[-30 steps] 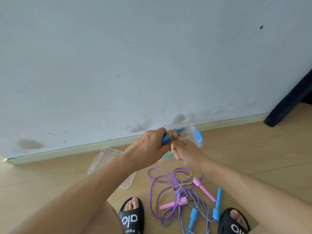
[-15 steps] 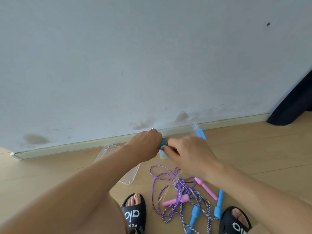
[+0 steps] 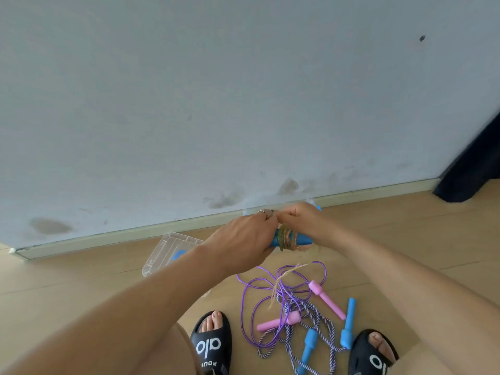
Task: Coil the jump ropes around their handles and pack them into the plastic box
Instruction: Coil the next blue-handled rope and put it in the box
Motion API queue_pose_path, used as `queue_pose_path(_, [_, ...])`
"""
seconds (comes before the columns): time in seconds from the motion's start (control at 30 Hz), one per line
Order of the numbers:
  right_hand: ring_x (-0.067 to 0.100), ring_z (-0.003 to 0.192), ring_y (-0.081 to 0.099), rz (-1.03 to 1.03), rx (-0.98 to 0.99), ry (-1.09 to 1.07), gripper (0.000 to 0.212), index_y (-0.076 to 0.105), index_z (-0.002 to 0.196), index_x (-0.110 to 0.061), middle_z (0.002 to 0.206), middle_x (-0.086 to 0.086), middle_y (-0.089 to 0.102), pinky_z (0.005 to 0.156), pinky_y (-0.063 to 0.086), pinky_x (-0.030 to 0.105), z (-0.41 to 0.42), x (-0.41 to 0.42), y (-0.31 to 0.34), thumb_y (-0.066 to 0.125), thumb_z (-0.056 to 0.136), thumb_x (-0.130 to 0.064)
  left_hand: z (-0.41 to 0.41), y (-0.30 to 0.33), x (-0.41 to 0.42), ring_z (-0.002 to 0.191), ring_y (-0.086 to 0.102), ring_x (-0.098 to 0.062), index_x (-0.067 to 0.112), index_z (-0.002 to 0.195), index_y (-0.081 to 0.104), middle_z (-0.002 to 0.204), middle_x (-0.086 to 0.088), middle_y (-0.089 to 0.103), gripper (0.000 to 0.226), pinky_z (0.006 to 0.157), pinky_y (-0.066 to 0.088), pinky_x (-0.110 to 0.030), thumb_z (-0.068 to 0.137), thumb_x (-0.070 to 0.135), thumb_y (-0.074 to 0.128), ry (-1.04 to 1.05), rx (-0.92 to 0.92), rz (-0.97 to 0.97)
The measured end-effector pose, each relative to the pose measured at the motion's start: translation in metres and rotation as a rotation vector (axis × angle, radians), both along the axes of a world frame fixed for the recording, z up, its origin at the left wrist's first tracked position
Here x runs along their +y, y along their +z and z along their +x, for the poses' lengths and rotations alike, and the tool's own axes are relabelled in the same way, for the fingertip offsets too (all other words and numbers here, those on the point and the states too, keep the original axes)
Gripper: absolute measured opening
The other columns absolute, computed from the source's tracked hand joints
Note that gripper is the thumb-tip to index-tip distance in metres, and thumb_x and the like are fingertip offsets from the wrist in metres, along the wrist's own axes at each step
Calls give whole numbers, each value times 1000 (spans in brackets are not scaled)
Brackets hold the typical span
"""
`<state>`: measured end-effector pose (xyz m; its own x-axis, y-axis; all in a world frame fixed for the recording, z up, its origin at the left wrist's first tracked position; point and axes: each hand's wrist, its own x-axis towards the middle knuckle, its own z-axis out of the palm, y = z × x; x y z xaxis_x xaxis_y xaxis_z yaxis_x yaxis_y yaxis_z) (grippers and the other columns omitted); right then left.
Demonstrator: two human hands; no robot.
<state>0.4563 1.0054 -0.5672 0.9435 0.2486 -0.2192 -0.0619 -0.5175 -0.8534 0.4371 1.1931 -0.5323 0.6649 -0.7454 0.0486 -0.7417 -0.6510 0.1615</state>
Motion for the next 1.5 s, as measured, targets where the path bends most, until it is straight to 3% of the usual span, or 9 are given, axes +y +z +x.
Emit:
queue_pose_path(0.1, [12, 50, 34, 21, 54, -66, 36, 47, 58, -9, 50, -3, 39, 52, 28, 27, -10, 7, -18, 56, 76, -40, 5, 5, 5, 77, 55, -30, 13, 91, 51, 89, -2, 49, 7, 61, 33, -30, 90, 19, 54, 60, 74, -149])
queue_pose_path(0.3, [9, 45, 35, -112, 3, -223, 56, 36, 52, -22, 41, -6, 42, 59, 31, 31, -46, 41, -19, 31, 107, -34, 28, -3, 12, 72, 50, -28, 11, 78, 46, 78, -2, 48, 17, 58, 28, -31, 91, 21, 52, 320, 142, -191])
queue_pose_path(0.53, [29, 63, 45, -544, -408, 50, 40, 45, 76, -19, 66, 2, 51, 57, 40, 36, -77, 57, 8, 27, 105, -39, 39, -14, 18, 84, 60, -27, 18, 90, 41, 97, -4, 57, 17, 63, 35, -32, 97, 32, 46, 411, -44, 250])
queue_pose_path(0.7, [26, 44, 35, -662, -619, 128, 39, 38, 61, -23, 47, -4, 38, 44, 24, 29, -63, 54, 20, 38, 93, -45, 28, -12, 6, 89, 64, -27, 14, 111, 47, 107, -6, 57, 15, 63, 35, -31, 96, 14, 44, 309, -148, 431])
queue_pose_path(0.9, [16, 47, 36, -499, -588, 10, 50, 37, 60, -15, 46, 1, 35, 50, 29, 33, -32, 37, 50, 45, 99, -46, 12, -12, -1, 92, 62, -28, 11, 116, 53, 116, -10, 54, 27, 64, 36, -32, 96, 3, 37, 114, -188, 447])
queue_pose_path(1.03, [15, 50, 30, -320, -445, -33, 52, 33, 60, -14, 49, -1, 31, 52, 26, 32, -15, 21, 45, 49, 99, -44, 5, -4, -2, 97, 60, -27, 9, 123, 46, 112, -7, 54, 28, 69, 35, -29, 99, 24, 43, 167, -116, 164])
queue_pose_path(1.23, [12, 53, 27, -63, -262, 35, 54, 35, 63, -7, 57, 0, 29, 49, 23, 24, -9, 11, 41, 52, 99, -43, 4, 4, 15, 59, 58, -31, 6, 94, 55, 80, -9, 57, 21, 52, 25, -29, 85, 18, 71, -16, -149, -2])
queue_pose_path(1.4, [21, 57, 34, 209, 23, 31, 70, 45, 71, 8, 63, 9, 37, 50, 29, 26, -3, 6, 36, 60, 88, -58, 4, 14, 15, 65, 51, -31, 9, 101, 50, 84, -5, 52, 17, 56, 32, -33, 93, 20, 59, -25, -85, -168])
queue_pose_path(1.5, [5, 39, 41, 268, 116, -31, 40, 52, 70, -1, 45, -7, 46, 42, 32, 14, -10, 11, 26, 63, 95, -31, 2, 16, 15, 64, 42, -23, 9, 100, 50, 85, 0, 52, 15, 57, 29, -31, 93, 21, 57, -14, -30, -214])
